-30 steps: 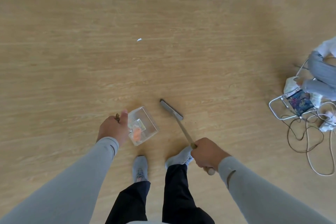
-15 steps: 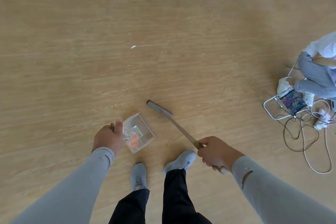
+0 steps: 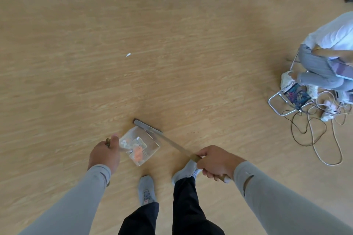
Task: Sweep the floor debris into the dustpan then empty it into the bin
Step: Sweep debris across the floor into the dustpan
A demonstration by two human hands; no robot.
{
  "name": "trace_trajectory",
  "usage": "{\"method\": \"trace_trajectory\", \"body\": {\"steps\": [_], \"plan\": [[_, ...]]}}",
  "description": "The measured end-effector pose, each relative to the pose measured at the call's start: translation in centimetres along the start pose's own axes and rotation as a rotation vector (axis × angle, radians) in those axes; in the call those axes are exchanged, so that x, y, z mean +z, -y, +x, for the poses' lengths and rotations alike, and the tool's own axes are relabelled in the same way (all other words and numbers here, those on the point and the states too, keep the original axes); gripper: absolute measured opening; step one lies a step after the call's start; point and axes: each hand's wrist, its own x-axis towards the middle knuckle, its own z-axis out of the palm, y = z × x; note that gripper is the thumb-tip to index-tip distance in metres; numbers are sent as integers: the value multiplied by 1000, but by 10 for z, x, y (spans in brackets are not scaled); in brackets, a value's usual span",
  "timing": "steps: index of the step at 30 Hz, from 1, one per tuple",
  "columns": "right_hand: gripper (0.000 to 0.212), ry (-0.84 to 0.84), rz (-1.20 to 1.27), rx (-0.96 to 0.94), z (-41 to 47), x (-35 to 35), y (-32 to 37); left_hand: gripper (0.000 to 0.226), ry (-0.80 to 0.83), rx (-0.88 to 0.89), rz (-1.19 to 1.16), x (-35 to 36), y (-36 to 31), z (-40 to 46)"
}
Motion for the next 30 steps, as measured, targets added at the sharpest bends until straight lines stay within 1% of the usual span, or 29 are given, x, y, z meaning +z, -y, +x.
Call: {"method": "trace_trajectory", "body": {"steps": [3, 6, 9, 13, 15, 16, 20, 23, 26, 30], "plan": [[42, -7, 28, 6, -10, -6, -3, 69, 18, 2, 3, -4, 0, -1], [32, -38, 58, 11, -23, -11, -4, 76, 81, -7, -5, -9, 3, -1], [37, -79, 65, -12, -31, -18, -6, 84, 149, -22, 2, -16, 2, -2], [36, -118, 56, -33, -42, -32, -4, 80, 94, -55, 29, -40, -12, -13], [41, -152, 63, -44, -42, -39, -2, 78, 101, -84, -41, -54, -16, -15], [39, -164, 77, -48, -42, -41, -1, 78, 103, -101, -86, -62, -19, -16], [23, -190, 134, -72, -36, -51, 8, 69, 88, -120, -188, -95, -35, -28], [15, -204, 205, -70, -27, -56, 13, 56, 59, -110, -189, -113, -47, -34], [19, -206, 242, -72, -18, -69, 20, 68, 1, -113, -234, -125, -62, -37], [22, -166, 299, -32, -5, -102, 33, 64, -47, -117, -271, -136, -92, -35]]}}
